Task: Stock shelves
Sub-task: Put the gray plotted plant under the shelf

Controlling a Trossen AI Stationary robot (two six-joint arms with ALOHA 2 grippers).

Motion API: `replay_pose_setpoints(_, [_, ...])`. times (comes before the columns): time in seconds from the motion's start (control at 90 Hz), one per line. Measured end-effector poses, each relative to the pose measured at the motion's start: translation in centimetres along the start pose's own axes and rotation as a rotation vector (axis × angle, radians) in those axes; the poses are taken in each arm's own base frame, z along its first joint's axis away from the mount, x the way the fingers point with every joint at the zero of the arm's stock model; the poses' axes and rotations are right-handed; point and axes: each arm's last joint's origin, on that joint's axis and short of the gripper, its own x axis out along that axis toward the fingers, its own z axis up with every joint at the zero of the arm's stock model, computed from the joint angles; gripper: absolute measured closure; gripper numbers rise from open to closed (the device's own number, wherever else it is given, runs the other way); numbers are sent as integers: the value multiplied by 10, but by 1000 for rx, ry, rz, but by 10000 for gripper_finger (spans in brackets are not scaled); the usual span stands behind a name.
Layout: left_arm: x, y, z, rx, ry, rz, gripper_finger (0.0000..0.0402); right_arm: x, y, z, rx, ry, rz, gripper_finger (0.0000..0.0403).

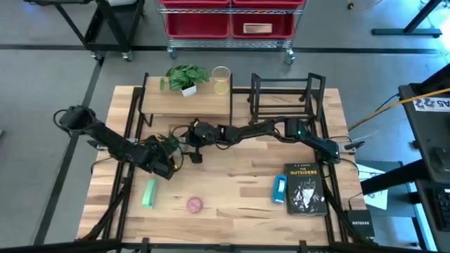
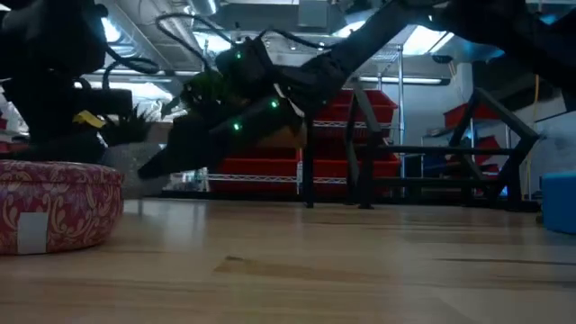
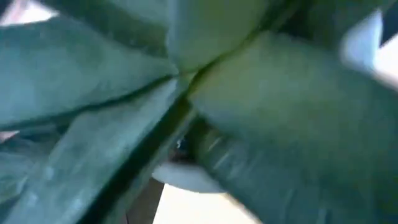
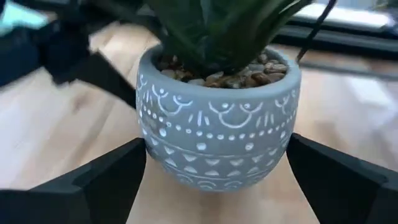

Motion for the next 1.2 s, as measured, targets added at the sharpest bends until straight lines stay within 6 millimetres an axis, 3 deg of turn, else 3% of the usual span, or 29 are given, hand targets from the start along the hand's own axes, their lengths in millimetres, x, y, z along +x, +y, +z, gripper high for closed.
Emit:
replay_pose_setpoints(0.2, [-1,6,-1,-57,-10,63,121,0,-5,8,-1,-33,-42,40])
replay_pose_setpoints(0.322, [-1,9,-3,-71,7,86,121,5,-8,1,24,-51,-44,40])
replay_pose_setpoints(0.5, [-1,15,-7,-72,39,136,122,23,-12,-12,65,-64,-58,40])
replay_pose_setpoints(0.833, [11,27,-23,-180,25,217,122,50,-24,-2,94,-103,-126,40])
replay_pose_setpoints(1.2, [23,40,-17,-213,-50,339,122,49,-43,-10,125,-41,-238,40])
